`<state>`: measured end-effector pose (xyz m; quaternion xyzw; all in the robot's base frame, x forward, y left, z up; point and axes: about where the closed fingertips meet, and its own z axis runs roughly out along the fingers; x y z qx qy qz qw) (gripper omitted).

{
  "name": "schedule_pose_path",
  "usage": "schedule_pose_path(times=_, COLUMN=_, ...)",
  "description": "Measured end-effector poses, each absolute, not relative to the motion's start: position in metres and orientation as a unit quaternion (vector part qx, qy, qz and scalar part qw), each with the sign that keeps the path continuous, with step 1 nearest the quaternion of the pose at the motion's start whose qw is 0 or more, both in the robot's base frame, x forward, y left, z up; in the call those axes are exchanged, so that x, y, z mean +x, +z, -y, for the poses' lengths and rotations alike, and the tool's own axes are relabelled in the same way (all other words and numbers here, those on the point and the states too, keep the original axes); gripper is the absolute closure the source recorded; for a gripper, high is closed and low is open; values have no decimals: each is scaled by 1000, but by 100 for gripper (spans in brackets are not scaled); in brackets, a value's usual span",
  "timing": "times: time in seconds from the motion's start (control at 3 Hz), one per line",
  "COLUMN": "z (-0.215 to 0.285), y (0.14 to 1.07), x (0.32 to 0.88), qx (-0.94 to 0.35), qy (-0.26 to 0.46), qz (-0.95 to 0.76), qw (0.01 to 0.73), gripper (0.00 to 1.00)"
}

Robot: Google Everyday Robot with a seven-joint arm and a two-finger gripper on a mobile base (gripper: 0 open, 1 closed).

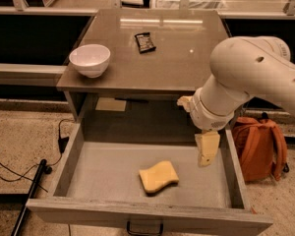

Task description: Pick sponge from top drawer and place on counter

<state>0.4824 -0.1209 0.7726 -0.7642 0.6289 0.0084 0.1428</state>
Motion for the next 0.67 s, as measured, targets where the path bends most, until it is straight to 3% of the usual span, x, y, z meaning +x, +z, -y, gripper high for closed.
schedule_pose_path(times=0.67, z=95, y=729, x=476, qx=-804, qy=28, qz=-581, qw=121, gripper=0)
